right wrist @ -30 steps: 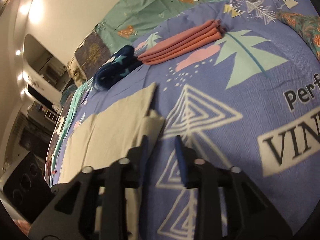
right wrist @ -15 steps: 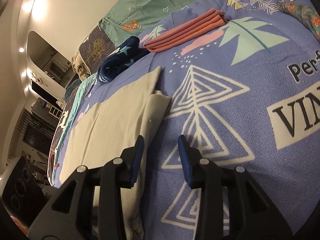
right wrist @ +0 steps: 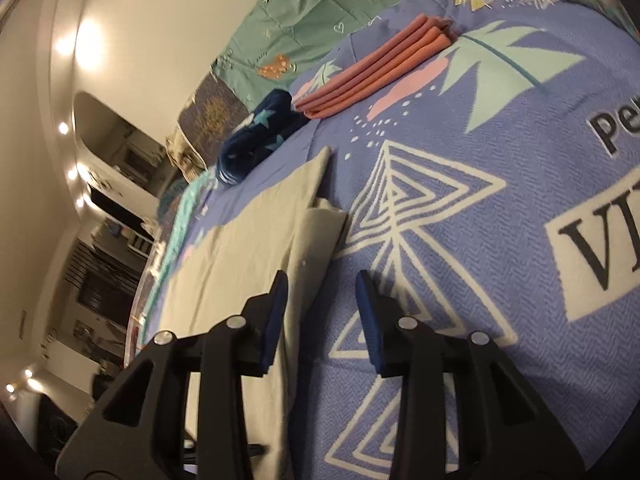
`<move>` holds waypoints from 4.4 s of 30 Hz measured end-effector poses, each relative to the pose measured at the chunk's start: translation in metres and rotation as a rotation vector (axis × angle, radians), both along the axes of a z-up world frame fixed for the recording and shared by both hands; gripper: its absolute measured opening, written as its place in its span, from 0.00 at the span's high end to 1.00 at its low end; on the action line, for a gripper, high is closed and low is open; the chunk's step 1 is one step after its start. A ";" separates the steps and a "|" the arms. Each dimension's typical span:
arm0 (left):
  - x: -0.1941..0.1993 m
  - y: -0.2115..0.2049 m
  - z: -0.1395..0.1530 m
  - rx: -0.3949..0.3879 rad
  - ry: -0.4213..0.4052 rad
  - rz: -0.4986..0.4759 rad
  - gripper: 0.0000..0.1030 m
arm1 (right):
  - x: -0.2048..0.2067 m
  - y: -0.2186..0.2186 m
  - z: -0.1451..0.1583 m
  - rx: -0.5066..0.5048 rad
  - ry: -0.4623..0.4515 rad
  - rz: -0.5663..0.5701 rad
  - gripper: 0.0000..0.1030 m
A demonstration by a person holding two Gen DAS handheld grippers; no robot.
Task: Fold small clothes
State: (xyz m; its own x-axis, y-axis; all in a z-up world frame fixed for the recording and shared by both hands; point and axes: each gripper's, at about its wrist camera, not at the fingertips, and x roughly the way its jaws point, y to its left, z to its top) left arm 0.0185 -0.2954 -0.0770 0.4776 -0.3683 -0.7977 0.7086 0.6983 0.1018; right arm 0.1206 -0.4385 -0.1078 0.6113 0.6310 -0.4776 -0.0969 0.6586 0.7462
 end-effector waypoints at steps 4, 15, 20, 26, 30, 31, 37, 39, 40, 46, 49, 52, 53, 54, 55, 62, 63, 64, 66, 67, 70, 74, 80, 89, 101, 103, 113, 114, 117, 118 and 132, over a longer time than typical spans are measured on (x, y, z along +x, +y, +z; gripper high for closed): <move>0.017 0.040 0.017 -0.128 0.102 0.054 0.98 | 0.000 -0.006 -0.001 0.030 0.002 -0.006 0.66; 0.014 0.065 0.008 -0.210 0.231 0.074 0.98 | 0.024 0.033 0.015 -0.188 0.039 0.014 0.80; -0.001 0.058 0.009 -0.222 0.263 -0.017 0.98 | 0.013 0.032 0.038 -0.165 -0.035 -0.039 0.99; -0.014 0.045 0.008 -0.192 0.238 -0.069 0.97 | 0.022 0.029 0.016 -0.444 0.070 -0.132 1.00; -0.019 0.046 0.005 -0.206 0.239 -0.078 0.95 | 0.011 0.001 0.015 -0.213 0.075 -0.161 0.94; -0.020 0.048 0.006 -0.214 0.247 -0.077 0.94 | 0.007 0.004 0.024 -0.227 0.054 -0.156 0.94; -0.018 0.052 0.007 -0.257 0.273 -0.099 0.92 | -0.019 0.057 0.060 -0.181 -0.116 0.159 0.81; -0.019 0.064 0.008 -0.302 0.309 -0.104 0.91 | -0.023 0.071 0.051 -0.251 -0.105 0.220 0.80; -0.020 0.071 0.009 -0.325 0.324 -0.105 0.88 | -0.023 0.075 0.042 -0.304 -0.077 0.231 0.80; -0.035 0.153 0.028 -0.488 0.353 -0.069 0.60 | -0.031 0.071 0.023 -0.521 -0.026 0.156 0.98; -0.030 0.219 0.038 -0.529 0.281 0.113 0.60 | -0.044 0.076 0.033 -0.639 -0.014 0.099 0.79; -0.025 0.299 0.048 -0.560 0.187 0.341 0.60 | -0.062 0.083 0.047 -0.638 -0.052 0.086 0.79; -0.026 0.324 0.050 -0.561 0.154 0.408 0.60 | -0.062 0.090 0.054 -0.636 -0.070 0.084 0.79; -0.028 0.354 0.053 -0.558 0.116 0.490 0.60 | -0.071 0.098 0.062 -0.613 -0.099 0.097 0.79; -0.029 0.375 0.054 -0.555 0.093 0.541 0.60 | -0.072 0.104 0.066 -0.589 -0.112 0.116 0.79; -0.041 0.485 0.029 -0.535 0.086 0.785 0.60 | -0.115 0.130 0.027 -0.674 -0.066 0.165 0.73; -0.040 0.492 0.023 -0.524 0.092 0.804 0.60 | -0.114 0.130 0.032 -0.666 -0.023 0.134 0.75; -0.037 0.497 0.018 -0.506 0.095 0.821 0.60 | -0.112 0.132 0.038 -0.665 0.002 0.095 0.75; -0.033 0.502 0.010 -0.492 0.097 0.809 0.60 | -0.107 0.145 0.058 -0.689 -0.014 0.054 0.70; -0.027 0.504 0.006 -0.503 0.113 0.778 0.60 | -0.105 0.156 0.067 -0.697 -0.042 0.067 0.69; -0.017 0.496 -0.006 -0.500 0.142 0.696 0.59 | -0.097 0.198 0.090 -0.720 -0.117 0.139 0.62; -0.014 0.490 -0.002 -0.538 0.149 0.627 0.57 | -0.080 0.260 0.100 -0.742 -0.185 0.271 0.57; -0.012 0.485 0.005 -0.639 0.170 0.561 0.55 | -0.065 0.330 0.103 -0.747 -0.230 0.407 0.55; -0.002 0.474 -0.004 -0.638 0.222 0.538 0.51 | -0.013 0.412 0.106 -0.765 -0.257 0.507 0.54; 0.008 0.470 -0.004 -0.673 0.251 0.521 0.48 | 0.057 0.558 0.088 -0.940 -0.261 0.631 0.60; 0.009 0.469 -0.002 -0.703 0.259 0.493 0.57 | 0.064 0.573 0.072 -1.026 -0.218 0.633 0.63; 0.007 0.463 0.011 -0.746 0.210 0.404 0.84 | 0.094 0.534 0.070 -0.824 -0.107 0.505 0.92; 0.006 0.464 0.011 -0.752 0.208 0.402 0.85 | 0.095 0.522 0.078 -0.751 -0.102 0.491 0.92; 0.001 0.466 0.009 -0.738 0.203 0.412 0.87 | 0.100 0.503 0.085 -0.612 -0.070 0.479 0.92; 0.000 0.466 0.008 -0.730 0.206 0.416 0.90 | 0.102 0.502 0.082 -0.590 -0.057 0.483 0.92; -0.020 0.501 -0.015 -0.668 0.268 0.557 0.94 | 0.109 0.480 0.068 -0.398 -0.012 0.472 0.75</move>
